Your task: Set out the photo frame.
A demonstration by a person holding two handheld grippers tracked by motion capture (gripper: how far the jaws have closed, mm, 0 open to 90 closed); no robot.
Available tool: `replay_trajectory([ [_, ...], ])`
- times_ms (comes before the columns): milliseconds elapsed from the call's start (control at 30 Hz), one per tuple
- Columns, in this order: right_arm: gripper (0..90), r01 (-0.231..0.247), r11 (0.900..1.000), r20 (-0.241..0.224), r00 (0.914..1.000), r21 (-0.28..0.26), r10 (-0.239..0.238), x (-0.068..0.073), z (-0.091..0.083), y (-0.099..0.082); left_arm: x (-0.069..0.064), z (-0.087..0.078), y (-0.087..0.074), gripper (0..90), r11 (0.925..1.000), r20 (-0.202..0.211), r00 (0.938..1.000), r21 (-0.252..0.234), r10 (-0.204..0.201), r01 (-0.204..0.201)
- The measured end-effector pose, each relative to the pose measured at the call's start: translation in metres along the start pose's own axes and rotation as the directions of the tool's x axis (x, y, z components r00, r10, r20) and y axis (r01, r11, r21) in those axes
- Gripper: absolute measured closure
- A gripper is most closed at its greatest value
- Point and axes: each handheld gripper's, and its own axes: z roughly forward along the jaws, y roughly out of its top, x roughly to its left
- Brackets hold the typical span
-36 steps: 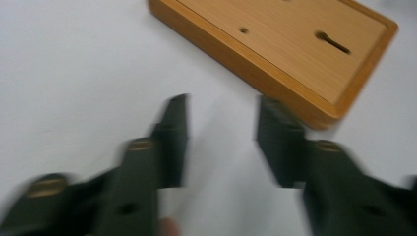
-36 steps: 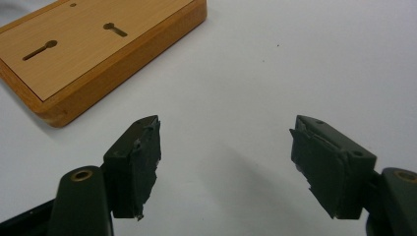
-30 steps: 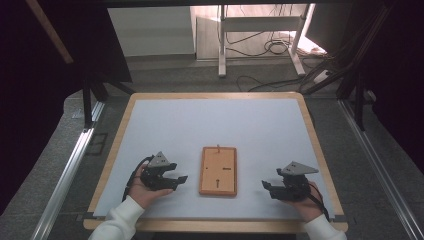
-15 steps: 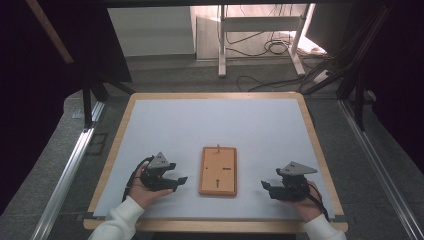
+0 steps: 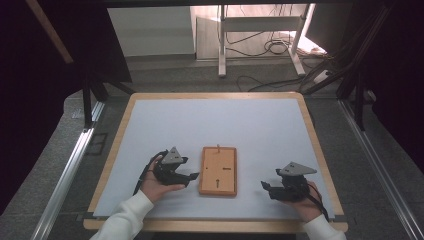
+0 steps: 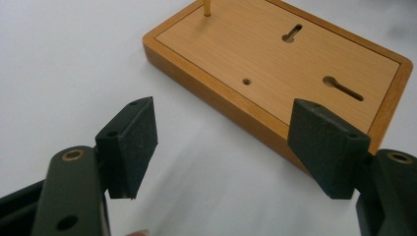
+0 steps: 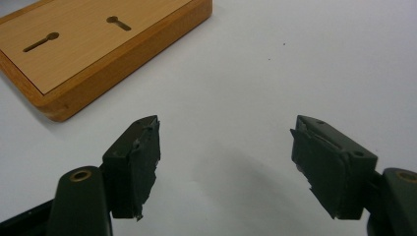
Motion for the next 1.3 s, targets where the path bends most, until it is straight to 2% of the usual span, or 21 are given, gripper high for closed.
replay_trajectory([
  [167, 26.4, -0.001, 1.0, -0.002, 1.0, -0.001, 0.001, 0.002, 0.0, 0.001, 0.001, 0.008, 0.014, 25.4, 0.9999, 0.022, 0.9997, 0.004, 0.012, -0.012],
  [333, 26.4, 0.006, 1.0, 0.004, 1.0, 0.001, -0.006, 0.004, 0.001, 0.001, 0.004, 0.024, 0.031, 24.2, 0.9989, 0.059, 0.9976, 0.028, 0.035, -0.037],
  [667, 26.4, 0.005, 1.0, 0.005, 1.0, -0.003, -0.005, 0.004, 0.0, 0.0, 0.007, 0.055, 0.058, 29.9, 0.9979, 0.059, 0.9966, 0.025, 0.058, -0.06],
  [833, 26.4, 0.013, 0.9999, 0.003, 0.9999, 0.001, -0.013, 0.006, 0.0, 0.0, 0.011, 0.067, 0.066, 31.0, 0.9973, 0.064, 0.9956, 0.021, 0.069, -0.071],
  [933, 26.4, 0.014, 0.9999, 0.006, 0.9999, 0.002, -0.014, 0.006, 0.0, 0.0, 0.014, 0.072, 0.068, 32.0, 0.9981, 0.065, 0.9963, 0.02, 0.057, -0.059],
  [1300, 26.4, 0.019, 0.9998, 0.013, 0.9997, 0.004, -0.019, 0.005, 0.001, -0.001, 0.02, 0.078, 0.078, 36.5, 0.9969, 0.068, 0.9954, 0.037, 0.067, -0.07],
])
